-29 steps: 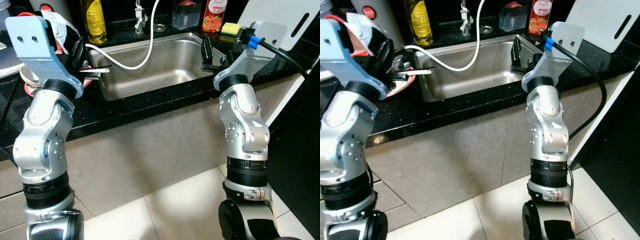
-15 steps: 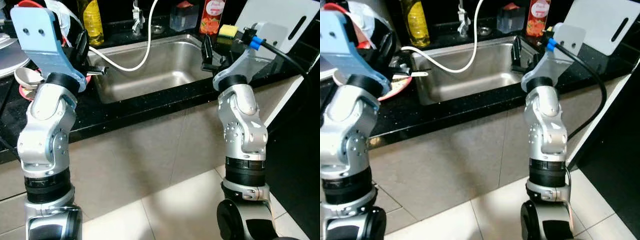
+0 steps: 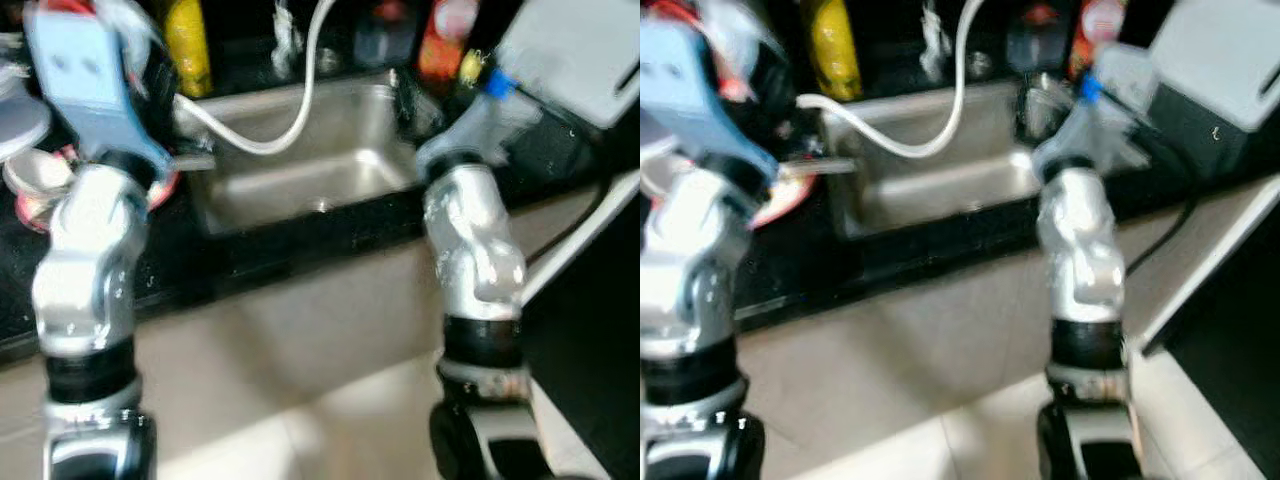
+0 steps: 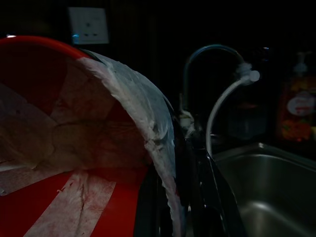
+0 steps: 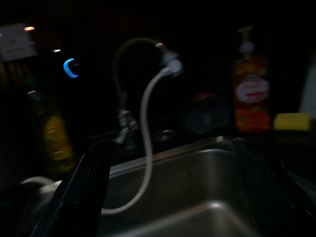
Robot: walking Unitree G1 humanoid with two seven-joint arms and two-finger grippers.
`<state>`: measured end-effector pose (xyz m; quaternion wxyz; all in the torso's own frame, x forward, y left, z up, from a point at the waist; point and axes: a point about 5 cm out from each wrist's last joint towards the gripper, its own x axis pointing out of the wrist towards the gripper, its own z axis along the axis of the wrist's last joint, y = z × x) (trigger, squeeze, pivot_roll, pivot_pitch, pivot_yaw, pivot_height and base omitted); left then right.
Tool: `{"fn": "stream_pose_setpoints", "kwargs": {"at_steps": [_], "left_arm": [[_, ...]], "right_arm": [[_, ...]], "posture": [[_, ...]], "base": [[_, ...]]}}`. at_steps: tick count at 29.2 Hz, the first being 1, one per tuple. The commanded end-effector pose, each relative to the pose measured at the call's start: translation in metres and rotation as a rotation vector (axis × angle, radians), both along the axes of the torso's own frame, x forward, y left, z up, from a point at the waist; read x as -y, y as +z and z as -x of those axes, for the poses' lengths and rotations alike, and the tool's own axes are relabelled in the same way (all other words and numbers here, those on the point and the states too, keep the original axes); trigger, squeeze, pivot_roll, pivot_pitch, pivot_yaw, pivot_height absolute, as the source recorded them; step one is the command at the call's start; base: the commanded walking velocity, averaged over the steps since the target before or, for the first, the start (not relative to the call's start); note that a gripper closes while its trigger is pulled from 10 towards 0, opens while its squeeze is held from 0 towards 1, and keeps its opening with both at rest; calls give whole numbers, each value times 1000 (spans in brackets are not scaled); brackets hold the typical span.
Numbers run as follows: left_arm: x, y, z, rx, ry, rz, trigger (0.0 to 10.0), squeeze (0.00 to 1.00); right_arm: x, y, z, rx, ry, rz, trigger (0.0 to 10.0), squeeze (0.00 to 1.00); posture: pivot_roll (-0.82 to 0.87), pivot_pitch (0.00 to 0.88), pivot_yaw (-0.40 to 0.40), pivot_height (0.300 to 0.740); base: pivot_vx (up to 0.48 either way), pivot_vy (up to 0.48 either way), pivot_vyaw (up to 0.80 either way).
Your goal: Kitchen organization
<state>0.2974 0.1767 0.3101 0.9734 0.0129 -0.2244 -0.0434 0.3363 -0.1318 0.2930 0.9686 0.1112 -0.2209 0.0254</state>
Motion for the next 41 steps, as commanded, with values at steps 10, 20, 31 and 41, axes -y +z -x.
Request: {"fn": "stream_pose_setpoints", "kwargs": {"at_steps": [10, 20, 31, 41], "left_arm": [[6, 2, 2, 30, -21, -26, 10000, 0], [9, -7, -4, -45, -56, -25, 10000, 0], [29, -21, -20, -297, -301, -240, 10000, 0], [37, -79, -50, -628, -531, -448, 10000, 0]], "right_arm": [[3, -3, 0, -6, -12, -5, 10000, 0], [3, -4, -1, -14, -12, 0, 10000, 0], [1, -7, -2, -28, -16, 10, 10000, 0], [0, -10, -5, -38, -15, 6, 10000, 0]], "posture": [[114, 0, 17, 740], [115, 0, 12, 740], [120, 4, 19, 740], [129, 5, 20, 740]], "base": [[480, 0, 0], [168, 0, 0], [0, 0, 0], [0, 0, 0]]}}
